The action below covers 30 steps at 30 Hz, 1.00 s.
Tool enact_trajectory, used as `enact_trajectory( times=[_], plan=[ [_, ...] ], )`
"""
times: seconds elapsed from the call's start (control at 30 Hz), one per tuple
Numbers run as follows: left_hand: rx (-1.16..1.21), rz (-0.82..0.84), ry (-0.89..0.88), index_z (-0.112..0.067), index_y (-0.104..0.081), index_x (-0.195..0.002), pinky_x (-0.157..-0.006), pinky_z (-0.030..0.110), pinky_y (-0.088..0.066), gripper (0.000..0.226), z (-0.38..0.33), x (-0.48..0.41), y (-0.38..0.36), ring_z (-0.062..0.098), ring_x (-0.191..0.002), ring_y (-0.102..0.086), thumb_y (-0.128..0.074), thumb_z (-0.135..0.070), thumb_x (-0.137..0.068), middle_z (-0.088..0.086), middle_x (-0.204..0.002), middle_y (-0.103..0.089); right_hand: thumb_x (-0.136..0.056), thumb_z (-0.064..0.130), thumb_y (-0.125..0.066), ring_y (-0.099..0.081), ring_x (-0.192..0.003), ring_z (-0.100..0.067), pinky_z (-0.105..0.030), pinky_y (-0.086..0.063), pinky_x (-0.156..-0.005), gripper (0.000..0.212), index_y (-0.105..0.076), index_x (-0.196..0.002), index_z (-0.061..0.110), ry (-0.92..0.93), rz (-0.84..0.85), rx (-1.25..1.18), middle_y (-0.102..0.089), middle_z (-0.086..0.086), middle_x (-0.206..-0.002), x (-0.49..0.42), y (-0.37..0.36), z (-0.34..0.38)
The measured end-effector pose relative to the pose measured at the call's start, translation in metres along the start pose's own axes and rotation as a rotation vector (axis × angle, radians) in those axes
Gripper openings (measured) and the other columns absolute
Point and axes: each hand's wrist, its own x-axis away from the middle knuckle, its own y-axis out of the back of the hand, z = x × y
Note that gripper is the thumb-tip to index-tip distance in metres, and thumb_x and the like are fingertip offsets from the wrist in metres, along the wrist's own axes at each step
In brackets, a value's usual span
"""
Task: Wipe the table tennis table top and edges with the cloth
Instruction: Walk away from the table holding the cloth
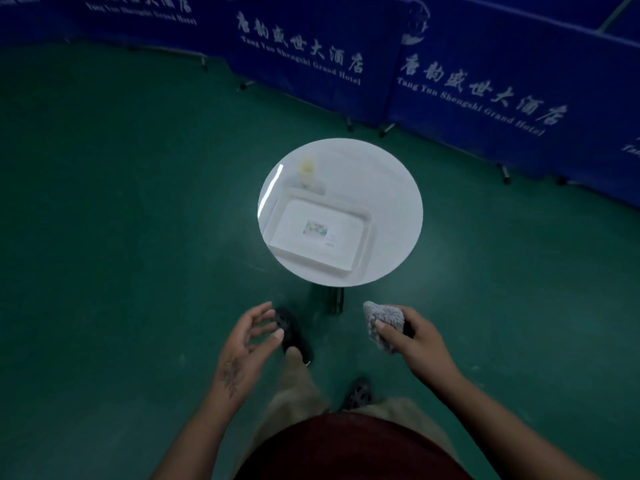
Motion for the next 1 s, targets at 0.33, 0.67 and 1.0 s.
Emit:
enact_trajectory(
  times=[0.33,0.67,1.0],
  plan=[
    [-0.033,0.154,0.002,-0.037,-0.063,-0.137,-0.086,0.014,-0.056,0.056,-0.055,-0.134,0.045,-0.002,-0.119,-0.068,-0.074,-0.041,-0.082,-0.015,-0.136,-0.068,-0.097,0.023,-0.078,-0.07,-0.085,0.006,-0.011,-0.051,-0.071,0.018,-0.072,-0.114,0.028,-0.08,-0.114,0.079,-0.077,0.014,-0.096,-0.081,-0.051,0.058],
    [-0.062,0.213,0.017,-0.037,-0.063,-0.139,-0.093,0.021,-0.052,0.058,-0.09,-0.203,0.064,-0.001,-0.12,-0.068,-0.074,-0.044,-0.083,-0.018,-0.134,-0.07,-0.095,0.03,-0.08,-0.07,-0.089,0.007,-0.016,-0.051,-0.076,0.016,-0.069,-0.103,0.04,-0.114,-0.176,0.141,-0.076,0.022,-0.095,-0.147,-0.068,0.098],
    [-0.062,0.05,0.055,-0.043,-0.064,-0.134,-0.094,0.025,-0.053,0.054,-0.101,-0.208,0.052,0.0,-0.118,-0.069,-0.076,-0.044,-0.082,-0.027,-0.129,-0.071,-0.101,0.04,-0.07,-0.06,-0.121,-0.005,-0.027,-0.047,-0.097,0.045,-0.059,-0.141,0.022,-0.052,-0.097,0.311,-0.061,0.01,-0.136,-0.206,-0.028,0.131]
  ],
)
